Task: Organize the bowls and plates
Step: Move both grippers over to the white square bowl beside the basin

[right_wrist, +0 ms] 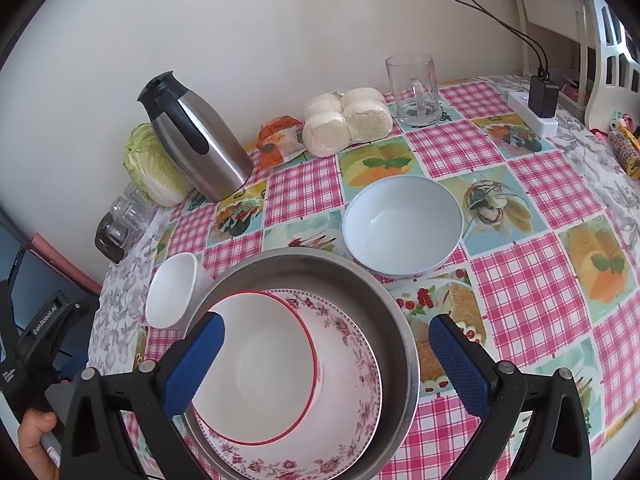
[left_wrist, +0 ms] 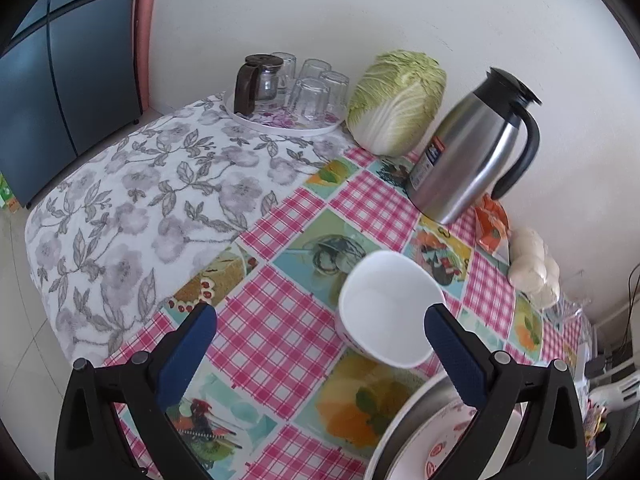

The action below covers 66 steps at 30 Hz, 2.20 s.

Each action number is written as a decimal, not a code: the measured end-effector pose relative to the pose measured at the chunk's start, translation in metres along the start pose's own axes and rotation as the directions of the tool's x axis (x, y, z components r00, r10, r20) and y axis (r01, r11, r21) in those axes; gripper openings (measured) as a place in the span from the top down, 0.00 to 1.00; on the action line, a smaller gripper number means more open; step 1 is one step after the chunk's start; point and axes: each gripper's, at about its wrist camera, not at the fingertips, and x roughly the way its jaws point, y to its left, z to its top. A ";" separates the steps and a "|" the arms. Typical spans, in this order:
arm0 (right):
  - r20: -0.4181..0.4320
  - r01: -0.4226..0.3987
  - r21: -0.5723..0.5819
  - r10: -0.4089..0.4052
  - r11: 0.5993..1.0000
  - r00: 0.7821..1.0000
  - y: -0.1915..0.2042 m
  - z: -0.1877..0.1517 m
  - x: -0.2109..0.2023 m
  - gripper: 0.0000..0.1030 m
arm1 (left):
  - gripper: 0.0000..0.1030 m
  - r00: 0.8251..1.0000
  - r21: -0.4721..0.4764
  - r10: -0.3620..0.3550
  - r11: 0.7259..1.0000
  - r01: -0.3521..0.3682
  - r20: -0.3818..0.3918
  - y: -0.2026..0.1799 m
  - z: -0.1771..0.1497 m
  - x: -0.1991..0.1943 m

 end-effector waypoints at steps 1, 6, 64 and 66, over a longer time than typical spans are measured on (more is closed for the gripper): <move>-0.002 0.001 0.001 -0.001 1.000 1.000 0.001 0.000 0.000 0.00 | 0.00 1.000 -0.006 -0.002 1.000 0.002 0.001 0.002 0.003 0.002; -0.010 0.052 -0.006 -0.052 0.999 0.999 0.009 0.002 0.003 0.00 | 0.00 1.000 -0.034 -0.020 0.999 0.020 0.000 0.010 0.013 0.014; -0.101 0.114 -0.263 -0.145 0.958 0.984 0.192 0.041 0.102 0.09 | 0.11 0.954 -0.249 -0.245 0.948 0.199 -0.171 0.076 0.019 0.107; -0.107 0.116 -0.270 -0.150 0.956 0.983 0.194 0.041 0.107 0.13 | 0.14 0.954 -0.255 -0.244 0.947 0.195 -0.175 0.079 0.020 0.109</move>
